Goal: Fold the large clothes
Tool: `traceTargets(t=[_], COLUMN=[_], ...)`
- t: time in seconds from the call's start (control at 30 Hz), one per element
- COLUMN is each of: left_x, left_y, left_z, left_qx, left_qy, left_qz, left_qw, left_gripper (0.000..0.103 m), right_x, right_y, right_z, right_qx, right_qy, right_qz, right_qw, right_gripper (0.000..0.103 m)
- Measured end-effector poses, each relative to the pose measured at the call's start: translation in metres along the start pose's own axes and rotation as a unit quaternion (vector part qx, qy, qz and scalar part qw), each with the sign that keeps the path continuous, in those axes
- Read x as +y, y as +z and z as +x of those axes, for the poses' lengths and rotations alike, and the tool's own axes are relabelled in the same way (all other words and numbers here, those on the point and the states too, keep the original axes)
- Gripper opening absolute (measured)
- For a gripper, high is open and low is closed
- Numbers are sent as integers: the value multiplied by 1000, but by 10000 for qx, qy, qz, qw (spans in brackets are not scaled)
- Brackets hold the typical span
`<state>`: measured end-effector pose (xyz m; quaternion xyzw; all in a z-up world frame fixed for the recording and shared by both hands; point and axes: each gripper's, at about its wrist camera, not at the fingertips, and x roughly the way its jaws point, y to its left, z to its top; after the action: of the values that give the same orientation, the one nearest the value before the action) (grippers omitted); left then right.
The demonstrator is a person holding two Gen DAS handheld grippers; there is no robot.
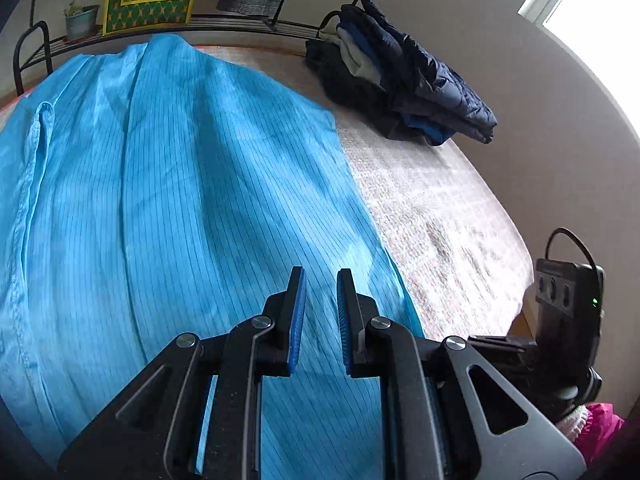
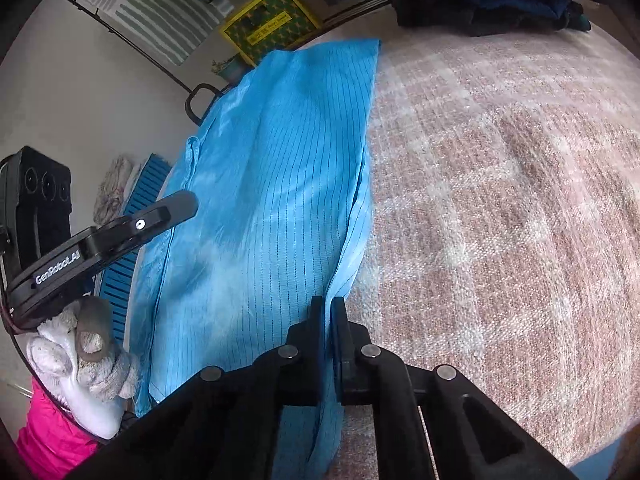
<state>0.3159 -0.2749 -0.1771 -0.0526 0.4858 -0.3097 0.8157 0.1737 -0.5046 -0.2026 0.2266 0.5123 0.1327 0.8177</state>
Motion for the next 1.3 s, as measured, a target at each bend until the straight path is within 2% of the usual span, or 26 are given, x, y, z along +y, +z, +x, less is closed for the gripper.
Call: traceTargets(t=[0.07, 0.17, 0.2, 0.27, 0.33, 0.43, 0.5, 0.63, 0.77, 0.8, 0.87, 0.93, 1.07, 1.2, 1.3], left_x=[4, 14, 12, 10, 11, 9, 6, 3, -1, -1, -3, 1, 15, 39, 68], left_y=[3, -6, -10, -12, -12, -23, -40, -94, -144, -152, -151, -144, -125, -102, -91], left_z=[23, 54, 50, 49, 38, 4, -20, -50, -46, -52, -56, -69, -110, -158, -195], left_qx=[138, 423, 135, 238, 358, 217, 247, 515, 934, 689, 773, 665, 198, -447, -907], left_qy=[196, 285, 317, 363, 293, 138, -19, -259, -85, -83, -75, -241, -302, -273, -152], left_qz=[-72, -185, -21, 137, 37, 96, 120, 29, 347, 431, 482, 224, -26, -335, -539], left_qw=[9997, 9985, 9994, 9990, 9989, 9996, 9996, 9983, 9950, 9967, 9958, 9972, 9993, 9981, 9943], left_gripper=[13, 13, 13, 13, 13, 13, 13, 13, 13, 13, 13, 13, 13, 13, 13], right_x=[4, 2, 0, -3, -4, 0, 4, 8, 13, 15, 20, 29, 56, 95, 129], right_y=[0, 0, 0, 2, 2, 5, 6, 9, 9, 8, 8, 10, 16, 17, 13], right_z=[0, -2, -3, -5, -7, -10, -12, -15, -17, -17, -16, -16, -18, -13, -6], right_qx=[-15, -23, -17, -27, -47, -88, -119, -167, -191, -192, -180, -203, -290, -396, -430], right_qy=[-82, -46, -13, 44, 57, 47, 72, 69, -4, -52, -124, -269, -665, -1271, -1479], right_qz=[-93, -47, -10, 24, 45, 15, 26, 69, 57, 30, 21, -89, -567, -1397, -1988], right_qw=[9999, 10000, 10000, 10000, 10000, 9999, 9999, 9998, 9998, 9998, 9998, 9994, 9958, 9812, 9679], right_gripper=[0, 0, 0, 0, 0, 0, 0, 0, 0, 0, 0, 0, 0, 0, 0])
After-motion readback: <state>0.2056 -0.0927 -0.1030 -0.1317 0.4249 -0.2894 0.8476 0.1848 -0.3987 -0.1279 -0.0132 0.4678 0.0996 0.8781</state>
